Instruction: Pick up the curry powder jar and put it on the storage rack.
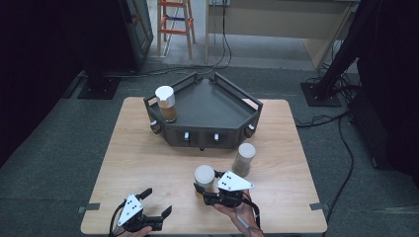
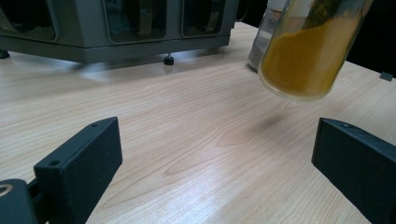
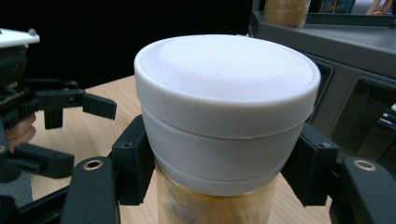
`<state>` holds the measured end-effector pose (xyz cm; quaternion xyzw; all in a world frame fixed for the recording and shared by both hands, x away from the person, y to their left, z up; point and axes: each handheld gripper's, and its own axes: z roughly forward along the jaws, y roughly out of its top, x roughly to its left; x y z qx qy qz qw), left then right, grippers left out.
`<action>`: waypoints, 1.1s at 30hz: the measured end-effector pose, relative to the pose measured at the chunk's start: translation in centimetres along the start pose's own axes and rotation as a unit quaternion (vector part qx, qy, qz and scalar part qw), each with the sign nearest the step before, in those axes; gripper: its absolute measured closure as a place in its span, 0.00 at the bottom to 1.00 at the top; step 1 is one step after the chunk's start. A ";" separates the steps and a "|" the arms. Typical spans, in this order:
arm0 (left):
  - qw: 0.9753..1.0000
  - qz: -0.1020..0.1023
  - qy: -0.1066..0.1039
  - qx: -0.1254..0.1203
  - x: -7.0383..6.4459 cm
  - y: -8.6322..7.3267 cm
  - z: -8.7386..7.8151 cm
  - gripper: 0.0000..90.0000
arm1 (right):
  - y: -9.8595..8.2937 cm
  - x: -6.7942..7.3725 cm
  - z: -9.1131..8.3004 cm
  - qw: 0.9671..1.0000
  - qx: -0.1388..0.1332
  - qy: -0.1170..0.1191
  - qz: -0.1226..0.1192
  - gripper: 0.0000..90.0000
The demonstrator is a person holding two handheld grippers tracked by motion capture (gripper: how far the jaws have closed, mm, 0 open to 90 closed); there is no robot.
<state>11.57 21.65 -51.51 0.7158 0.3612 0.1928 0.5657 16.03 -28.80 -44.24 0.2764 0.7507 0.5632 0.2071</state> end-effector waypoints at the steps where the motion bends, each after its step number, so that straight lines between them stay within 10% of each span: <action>1: 1.000 -0.002 0.000 -0.001 0.0 0.0 0.0 0.02 | 0.2 -0.1 0.1 1.000 -0.001 0.000 0.001 0.39; 33: 1.000 -0.003 0.001 0.003 0.0 -0.1 0.1 0.02 | 7.6 -3.4 2.1 1.000 0.005 -0.002 0.001 0.39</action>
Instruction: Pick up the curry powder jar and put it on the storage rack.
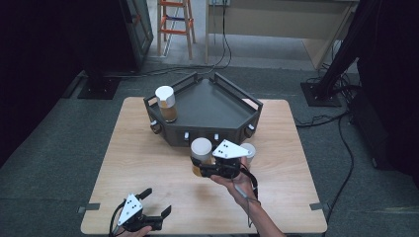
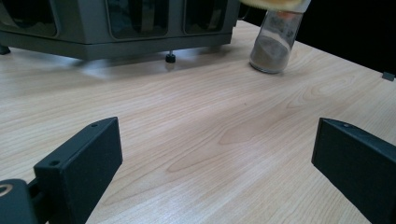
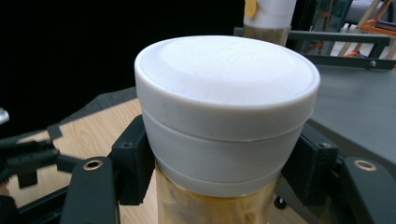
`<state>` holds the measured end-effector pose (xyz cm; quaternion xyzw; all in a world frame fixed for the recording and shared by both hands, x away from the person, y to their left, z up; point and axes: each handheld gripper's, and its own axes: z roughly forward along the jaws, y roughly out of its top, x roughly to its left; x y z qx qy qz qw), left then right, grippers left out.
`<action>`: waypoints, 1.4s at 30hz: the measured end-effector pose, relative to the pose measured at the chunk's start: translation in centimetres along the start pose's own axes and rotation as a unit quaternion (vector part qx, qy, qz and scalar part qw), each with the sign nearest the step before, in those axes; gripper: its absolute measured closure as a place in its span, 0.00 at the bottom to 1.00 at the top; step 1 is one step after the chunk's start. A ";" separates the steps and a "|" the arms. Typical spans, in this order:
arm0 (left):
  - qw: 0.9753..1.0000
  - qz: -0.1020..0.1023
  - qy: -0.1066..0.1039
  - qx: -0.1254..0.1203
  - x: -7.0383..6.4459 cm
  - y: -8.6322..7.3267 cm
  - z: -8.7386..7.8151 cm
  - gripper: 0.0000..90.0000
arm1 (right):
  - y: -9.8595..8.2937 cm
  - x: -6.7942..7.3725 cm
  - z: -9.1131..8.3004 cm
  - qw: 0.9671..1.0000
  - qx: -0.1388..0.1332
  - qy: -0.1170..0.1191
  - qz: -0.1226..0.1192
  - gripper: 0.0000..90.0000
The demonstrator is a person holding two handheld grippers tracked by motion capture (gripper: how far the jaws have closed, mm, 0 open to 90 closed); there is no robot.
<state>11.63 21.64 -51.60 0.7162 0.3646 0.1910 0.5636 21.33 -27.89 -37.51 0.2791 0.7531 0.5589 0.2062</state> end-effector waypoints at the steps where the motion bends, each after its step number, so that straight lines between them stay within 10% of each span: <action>1: 1.000 -0.001 0.000 -0.002 0.0 0.0 0.0 0.02 | 0.3 -0.1 0.1 1.000 -0.001 0.002 0.001 0.39; 24: 1.000 -0.003 -0.002 -0.002 0.1 -0.1 0.0 0.02 | 7.3 -2.0 4.0 1.000 0.000 -0.009 0.010 0.39; 42: 1.000 -0.005 0.000 -0.004 0.1 0.0 -0.2 0.02 | 10.2 -4.2 7.9 0.996 0.021 -0.077 0.027 0.39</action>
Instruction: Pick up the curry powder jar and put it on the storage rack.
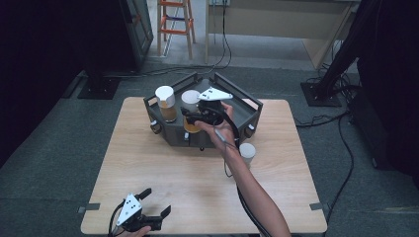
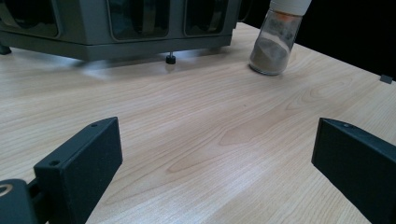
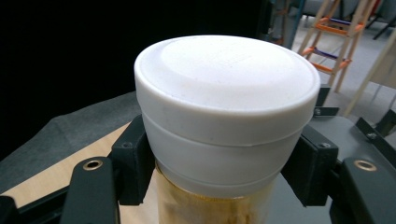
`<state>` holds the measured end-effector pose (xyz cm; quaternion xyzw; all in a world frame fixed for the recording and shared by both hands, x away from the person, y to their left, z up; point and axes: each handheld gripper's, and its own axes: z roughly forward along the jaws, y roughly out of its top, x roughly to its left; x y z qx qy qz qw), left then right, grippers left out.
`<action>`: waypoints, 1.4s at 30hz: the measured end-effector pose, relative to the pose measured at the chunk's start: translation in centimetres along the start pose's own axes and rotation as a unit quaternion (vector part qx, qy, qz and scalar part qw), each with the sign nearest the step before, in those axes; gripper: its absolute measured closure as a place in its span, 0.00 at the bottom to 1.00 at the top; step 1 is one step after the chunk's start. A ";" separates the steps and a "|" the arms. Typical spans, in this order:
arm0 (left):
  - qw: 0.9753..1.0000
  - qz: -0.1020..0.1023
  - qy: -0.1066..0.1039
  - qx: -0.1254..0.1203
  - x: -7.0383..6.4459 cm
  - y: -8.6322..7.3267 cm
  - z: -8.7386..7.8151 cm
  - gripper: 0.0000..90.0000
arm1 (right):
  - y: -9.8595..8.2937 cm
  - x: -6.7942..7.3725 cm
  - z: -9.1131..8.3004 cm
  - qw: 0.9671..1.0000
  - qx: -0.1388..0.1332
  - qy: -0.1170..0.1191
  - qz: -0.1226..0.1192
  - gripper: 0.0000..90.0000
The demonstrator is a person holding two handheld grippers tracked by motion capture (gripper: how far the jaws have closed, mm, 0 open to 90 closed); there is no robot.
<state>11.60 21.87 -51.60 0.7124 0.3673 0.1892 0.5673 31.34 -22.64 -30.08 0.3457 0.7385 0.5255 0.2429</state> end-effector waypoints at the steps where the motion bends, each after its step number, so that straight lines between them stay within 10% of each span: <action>1: 1.000 0.000 0.000 0.000 0.0 0.0 0.0 0.02 | 0.0 -0.1 0.3 1.000 0.000 -0.005 0.002 0.39; 20: 1.000 -0.004 -0.003 -0.004 0.1 -0.1 -0.1 0.02 | 0.6 -0.3 5.5 0.998 0.022 -0.063 0.007 0.39; 42: 1.000 -0.005 -0.004 -0.005 0.0 -0.1 -0.1 0.02 | -0.9 -0.5 7.5 0.997 0.032 -0.068 0.022 0.39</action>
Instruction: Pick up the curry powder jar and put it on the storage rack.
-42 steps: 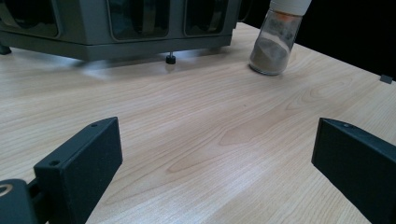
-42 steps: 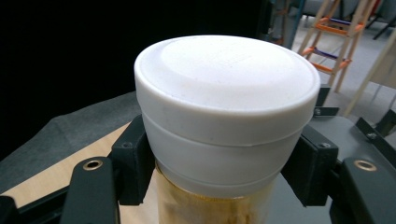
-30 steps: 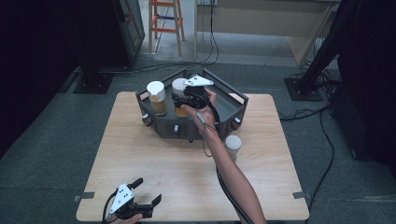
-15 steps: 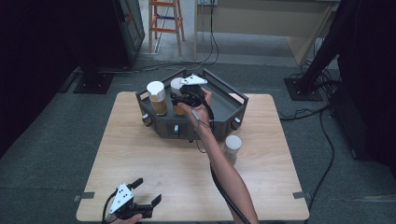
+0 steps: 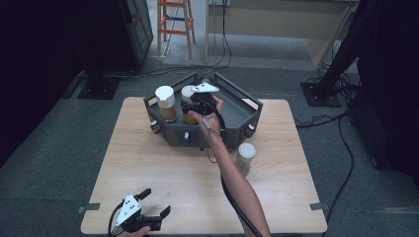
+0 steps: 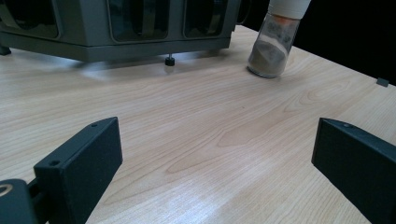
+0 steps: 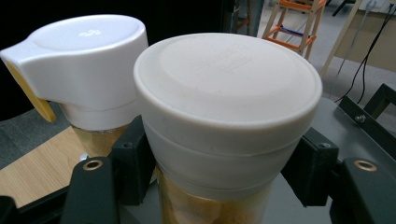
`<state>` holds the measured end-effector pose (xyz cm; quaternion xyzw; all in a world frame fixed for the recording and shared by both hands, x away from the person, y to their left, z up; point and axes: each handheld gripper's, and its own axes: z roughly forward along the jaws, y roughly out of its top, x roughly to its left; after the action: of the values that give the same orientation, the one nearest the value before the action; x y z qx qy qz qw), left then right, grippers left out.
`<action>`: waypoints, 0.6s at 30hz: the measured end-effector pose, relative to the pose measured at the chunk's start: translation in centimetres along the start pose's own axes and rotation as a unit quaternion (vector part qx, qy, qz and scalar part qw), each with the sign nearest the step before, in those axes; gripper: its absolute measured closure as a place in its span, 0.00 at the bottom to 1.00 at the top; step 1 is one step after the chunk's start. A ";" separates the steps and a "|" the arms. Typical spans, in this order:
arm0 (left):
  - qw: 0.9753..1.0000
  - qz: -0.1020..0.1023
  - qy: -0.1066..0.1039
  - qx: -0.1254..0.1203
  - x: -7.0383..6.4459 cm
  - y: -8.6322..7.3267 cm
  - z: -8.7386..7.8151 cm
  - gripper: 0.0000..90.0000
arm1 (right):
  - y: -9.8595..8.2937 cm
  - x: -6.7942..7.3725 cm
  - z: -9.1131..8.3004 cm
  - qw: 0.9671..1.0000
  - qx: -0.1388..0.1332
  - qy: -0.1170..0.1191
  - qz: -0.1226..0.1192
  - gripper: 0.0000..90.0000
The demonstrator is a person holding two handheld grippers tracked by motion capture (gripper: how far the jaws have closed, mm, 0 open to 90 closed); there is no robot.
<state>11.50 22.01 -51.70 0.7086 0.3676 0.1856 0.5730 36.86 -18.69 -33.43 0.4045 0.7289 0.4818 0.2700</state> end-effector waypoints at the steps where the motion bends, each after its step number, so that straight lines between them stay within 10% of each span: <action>1: 1.000 0.000 0.000 0.000 0.0 0.0 0.0 0.02 | -0.1 0.0 0.0 1.000 -0.001 0.000 0.001 0.39; 12: 1.000 0.000 0.000 0.000 0.0 0.0 0.0 0.02 | -0.6 -0.4 0.0 1.000 -0.009 0.005 0.011 0.38; 18: 1.000 0.000 -0.001 0.001 0.0 0.0 0.0 0.02 | -0.9 -0.7 -0.5 0.999 -0.017 0.008 0.035 0.16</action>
<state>11.49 22.01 -51.68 0.7093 0.3669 0.1845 0.5729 36.51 -19.72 -34.09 0.4214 0.7079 0.5065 0.2544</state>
